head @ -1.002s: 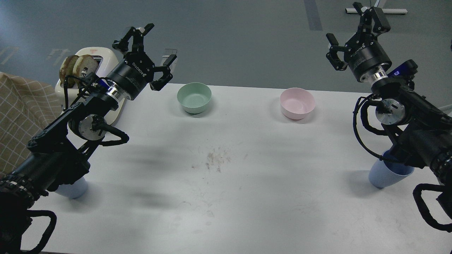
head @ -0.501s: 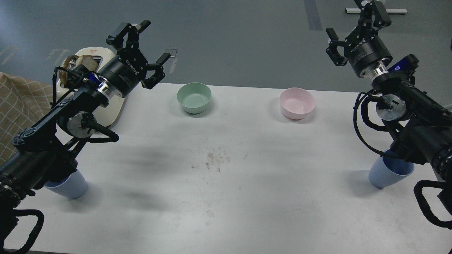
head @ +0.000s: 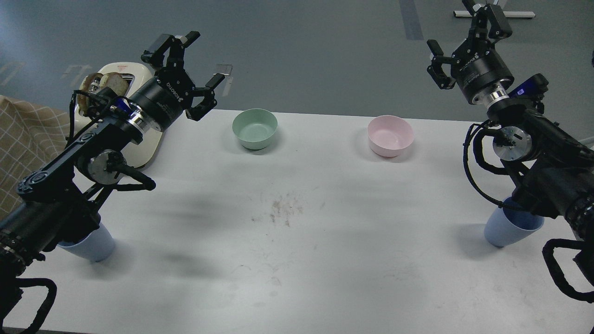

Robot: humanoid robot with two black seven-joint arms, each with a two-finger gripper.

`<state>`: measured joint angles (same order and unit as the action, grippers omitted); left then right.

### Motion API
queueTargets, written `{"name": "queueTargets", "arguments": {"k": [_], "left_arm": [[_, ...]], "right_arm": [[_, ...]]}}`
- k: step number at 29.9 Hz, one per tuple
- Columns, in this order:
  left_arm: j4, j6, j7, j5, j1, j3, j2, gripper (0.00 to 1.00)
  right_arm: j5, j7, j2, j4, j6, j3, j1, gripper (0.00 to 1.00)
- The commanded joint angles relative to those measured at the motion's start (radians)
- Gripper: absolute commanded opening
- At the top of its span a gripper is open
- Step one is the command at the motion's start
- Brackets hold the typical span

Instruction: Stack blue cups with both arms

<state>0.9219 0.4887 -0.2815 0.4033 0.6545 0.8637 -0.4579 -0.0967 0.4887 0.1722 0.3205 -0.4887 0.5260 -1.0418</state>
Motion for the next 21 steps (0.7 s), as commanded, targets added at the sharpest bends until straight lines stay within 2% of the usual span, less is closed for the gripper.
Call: {"name": "queueTargets", "arguments": {"k": [1, 21], "left_arm": [[0.0, 0.0, -0.001, 0.0, 0.001, 0.0, 0.004, 0.98], [0.0, 0.0, 0.001, 0.003, 0.0, -0.005, -0.002, 0.98]], "right_arm": [[0.0, 0.0, 0.0, 0.0, 0.0, 0.0, 0.002, 1.0], [-0.003, 0.0, -0.007, -0.003, 0.0, 0.0, 0.005, 1.0]]}}
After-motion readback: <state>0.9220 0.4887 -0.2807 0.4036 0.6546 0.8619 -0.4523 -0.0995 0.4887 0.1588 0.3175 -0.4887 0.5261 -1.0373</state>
